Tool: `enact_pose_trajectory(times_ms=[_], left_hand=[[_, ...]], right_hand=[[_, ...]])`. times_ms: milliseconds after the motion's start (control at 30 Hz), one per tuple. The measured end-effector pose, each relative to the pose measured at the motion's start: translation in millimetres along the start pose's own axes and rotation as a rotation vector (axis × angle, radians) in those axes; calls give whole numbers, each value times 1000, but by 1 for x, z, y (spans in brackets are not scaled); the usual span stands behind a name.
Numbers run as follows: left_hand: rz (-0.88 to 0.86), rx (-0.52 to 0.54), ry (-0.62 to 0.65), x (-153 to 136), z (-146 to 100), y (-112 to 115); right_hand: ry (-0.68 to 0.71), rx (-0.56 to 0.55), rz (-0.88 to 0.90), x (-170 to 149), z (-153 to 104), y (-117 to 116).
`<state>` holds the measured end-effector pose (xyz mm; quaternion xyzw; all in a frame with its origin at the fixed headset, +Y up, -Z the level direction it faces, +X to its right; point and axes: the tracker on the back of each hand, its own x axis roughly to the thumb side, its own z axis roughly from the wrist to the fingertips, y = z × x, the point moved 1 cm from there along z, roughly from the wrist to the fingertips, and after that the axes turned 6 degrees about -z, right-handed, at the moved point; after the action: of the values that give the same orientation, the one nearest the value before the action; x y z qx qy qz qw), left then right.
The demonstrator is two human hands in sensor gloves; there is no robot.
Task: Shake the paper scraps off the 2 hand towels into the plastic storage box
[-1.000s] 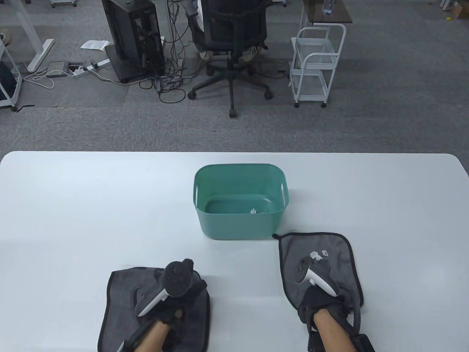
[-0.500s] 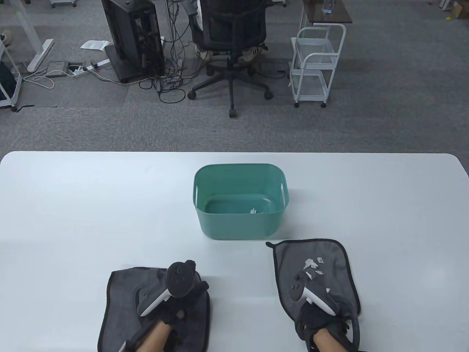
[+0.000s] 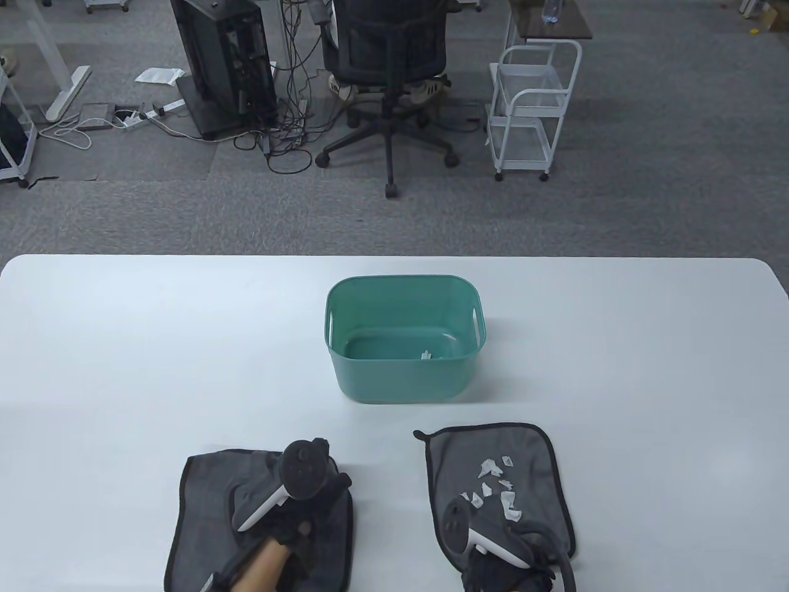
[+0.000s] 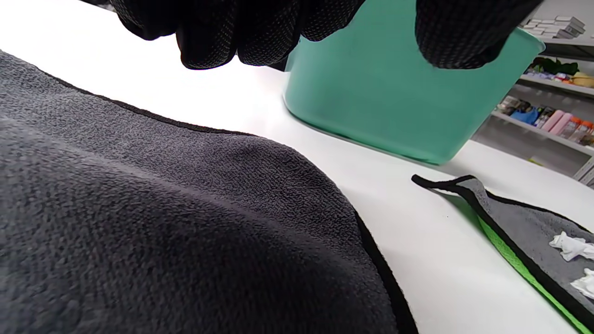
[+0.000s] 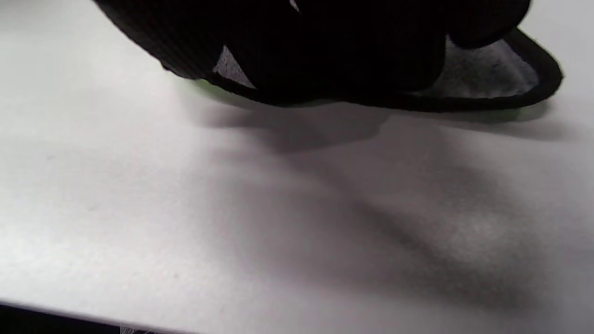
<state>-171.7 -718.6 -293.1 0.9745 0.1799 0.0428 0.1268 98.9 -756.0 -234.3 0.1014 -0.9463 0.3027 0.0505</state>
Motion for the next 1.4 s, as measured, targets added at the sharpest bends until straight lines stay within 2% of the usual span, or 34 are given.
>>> enact_pose_trajectory(times_ms=[367,633,1000,1400], left_hand=[[-12,-7,-18,-8,1,-1],[-20,-13,-13,-8,1,-1],[-41,-7,-18,-14,1,-3],[-24,-9,-20,-16,1,-2]], right_hand=[[47,-4,-25,28,-6,1],[125,-13,-96,67,-13,5],[185,-3,-142,102,-13,11],[212,-12,-196,118,-14,12]])
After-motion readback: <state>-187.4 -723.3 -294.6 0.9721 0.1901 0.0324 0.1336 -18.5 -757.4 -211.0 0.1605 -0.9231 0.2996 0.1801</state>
